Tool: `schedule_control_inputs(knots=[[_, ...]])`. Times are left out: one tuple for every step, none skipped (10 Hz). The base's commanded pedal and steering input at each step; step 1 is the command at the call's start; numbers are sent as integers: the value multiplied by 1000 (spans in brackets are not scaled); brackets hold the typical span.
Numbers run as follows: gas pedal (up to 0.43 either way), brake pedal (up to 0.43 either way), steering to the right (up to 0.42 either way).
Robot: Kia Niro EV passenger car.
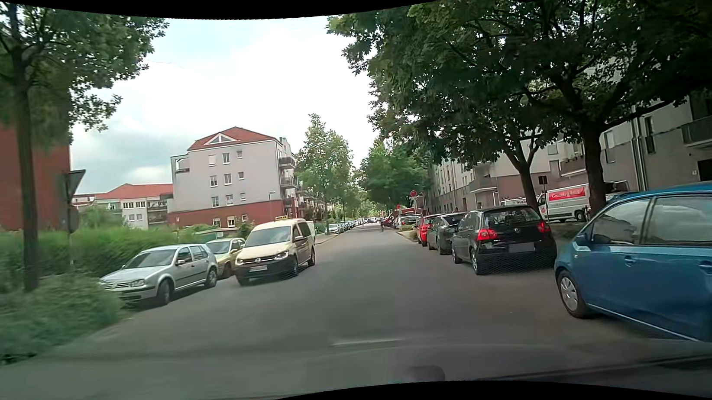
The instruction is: Follow the waypoints while adhering to traffic rules and regulations
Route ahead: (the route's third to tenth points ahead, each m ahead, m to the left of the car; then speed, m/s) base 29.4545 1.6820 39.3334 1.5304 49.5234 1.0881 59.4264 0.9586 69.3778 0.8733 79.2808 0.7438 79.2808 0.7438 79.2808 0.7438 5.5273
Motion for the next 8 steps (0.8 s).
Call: schedule_control_inputs(knots=[[169, 18, 24], [169, 18, 19], [169, 18, 19], [157, 18, 13], [157, 18, 6], [157, 18, 3], [157, 18, 3], [157, 18, 2]])
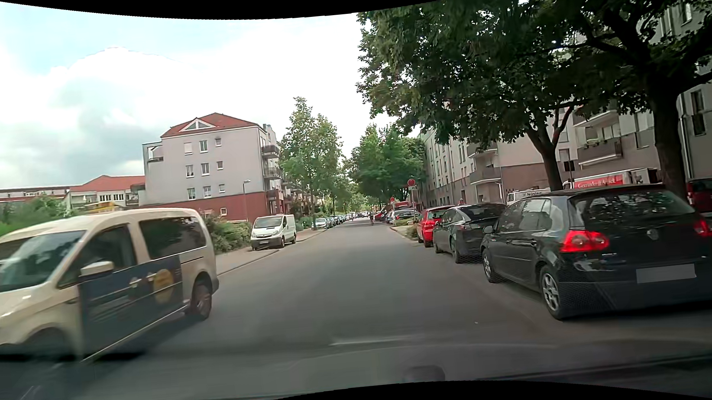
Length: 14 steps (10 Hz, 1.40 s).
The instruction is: Follow the waypoints while adhering to traffic rules and regulations
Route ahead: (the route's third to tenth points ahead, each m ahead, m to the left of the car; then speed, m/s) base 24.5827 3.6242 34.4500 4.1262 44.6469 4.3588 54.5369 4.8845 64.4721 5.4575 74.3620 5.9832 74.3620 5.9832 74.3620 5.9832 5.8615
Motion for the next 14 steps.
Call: schedule_control_inputs(knots=[[157, 18, -2], [157, 18, -5], [157, 18, -6], [150, 18, -6], [138, 18, -6], [130, 18, -9], [130, 18, -10], [130, 18, -10], [130, 18, -11], [130, 18, -11], [130, 18, -12], [130, 18, -14], [130, 18, -20], [138, 18, -23]])
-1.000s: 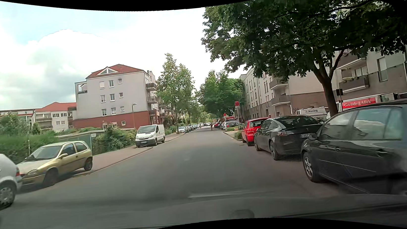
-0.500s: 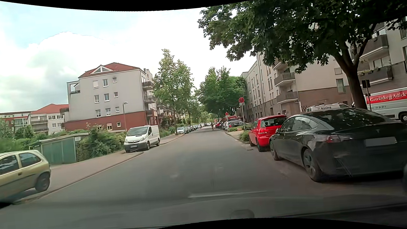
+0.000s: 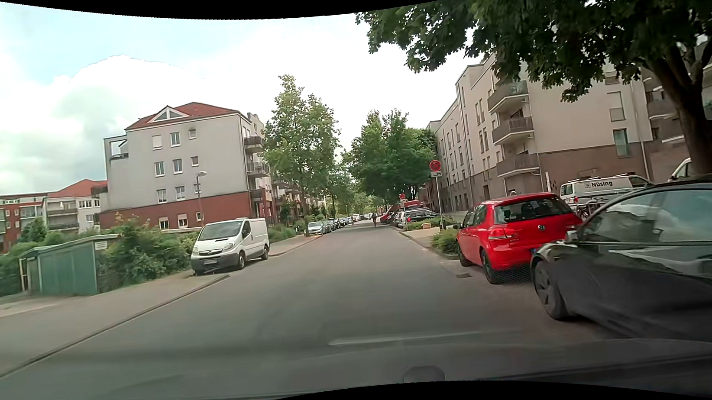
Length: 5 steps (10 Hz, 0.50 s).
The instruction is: Follow the waypoints while adhering to traffic rules and regulations
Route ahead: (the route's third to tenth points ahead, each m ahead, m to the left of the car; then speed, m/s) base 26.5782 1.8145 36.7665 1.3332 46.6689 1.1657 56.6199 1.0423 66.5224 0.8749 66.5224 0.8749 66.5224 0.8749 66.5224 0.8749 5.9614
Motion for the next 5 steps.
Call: schedule_control_inputs(knots=[[138, 18, -24], [138, 18, -23], [138, 18, -19], [138, 18, -16], [138, 18, -11]])
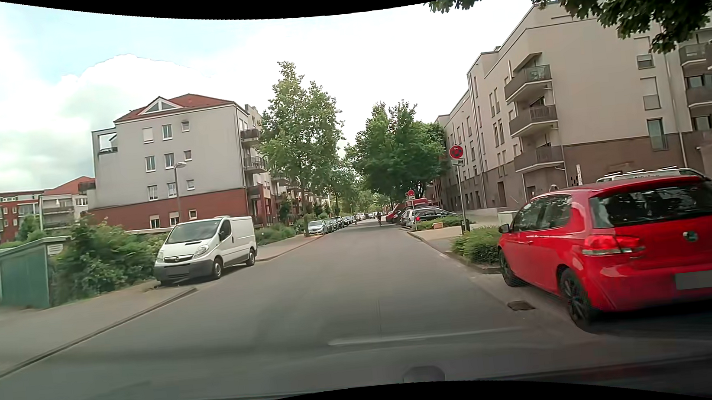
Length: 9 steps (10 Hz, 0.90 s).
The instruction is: Follow the waypoints while adhering to traffic rules and regulations
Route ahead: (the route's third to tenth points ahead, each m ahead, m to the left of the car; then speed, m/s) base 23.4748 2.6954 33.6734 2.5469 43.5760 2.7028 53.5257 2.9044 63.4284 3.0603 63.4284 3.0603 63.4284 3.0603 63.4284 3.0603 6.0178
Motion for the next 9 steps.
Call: schedule_control_inputs(knots=[[138, 18, -6], [138, 18, -4], [150, 18, -2], [150, 18, 1], [150, 18, 3], [150, 18, 5], [150, 18, 5], [150, 18, 5], [150, 18, 5]])
